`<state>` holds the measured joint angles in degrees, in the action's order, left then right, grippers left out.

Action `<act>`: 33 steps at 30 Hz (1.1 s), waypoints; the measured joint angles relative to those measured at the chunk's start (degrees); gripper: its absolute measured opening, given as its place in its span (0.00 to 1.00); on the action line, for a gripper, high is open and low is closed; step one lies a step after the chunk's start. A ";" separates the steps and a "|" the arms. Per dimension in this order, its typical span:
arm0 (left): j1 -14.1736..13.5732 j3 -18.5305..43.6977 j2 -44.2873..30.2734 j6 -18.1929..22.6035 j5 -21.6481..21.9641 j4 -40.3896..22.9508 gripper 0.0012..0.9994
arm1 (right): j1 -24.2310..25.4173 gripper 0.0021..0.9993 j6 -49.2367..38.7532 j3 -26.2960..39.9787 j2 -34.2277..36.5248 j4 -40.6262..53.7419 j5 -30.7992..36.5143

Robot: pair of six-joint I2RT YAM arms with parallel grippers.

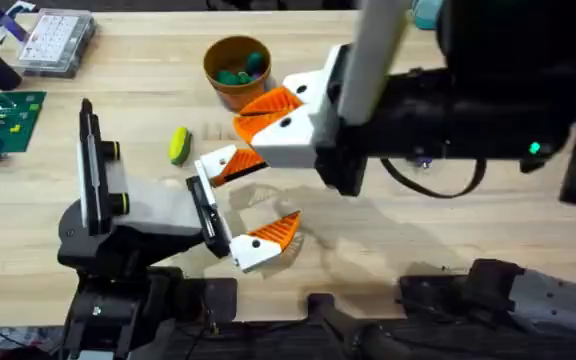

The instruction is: Pick up the gripper from the table and insert it into the empty holder that is missing its gripper. Then pick up a screw, insert it into the mounting hole, and use the screwdriver to tighten it. Finally, clean up the table by picking up the vegetable and placing it into the bucket.

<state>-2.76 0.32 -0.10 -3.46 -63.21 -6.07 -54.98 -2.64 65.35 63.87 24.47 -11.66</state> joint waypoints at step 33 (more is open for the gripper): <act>0.00 0.00 0.00 0.00 0.00 0.01 0.99 | -3.79 0.01 -4.94 -4.16 11.55 -11.71 -0.10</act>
<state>-2.76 0.32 -0.10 -3.46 -63.21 -6.07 -58.77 -7.58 61.19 75.42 12.76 -11.76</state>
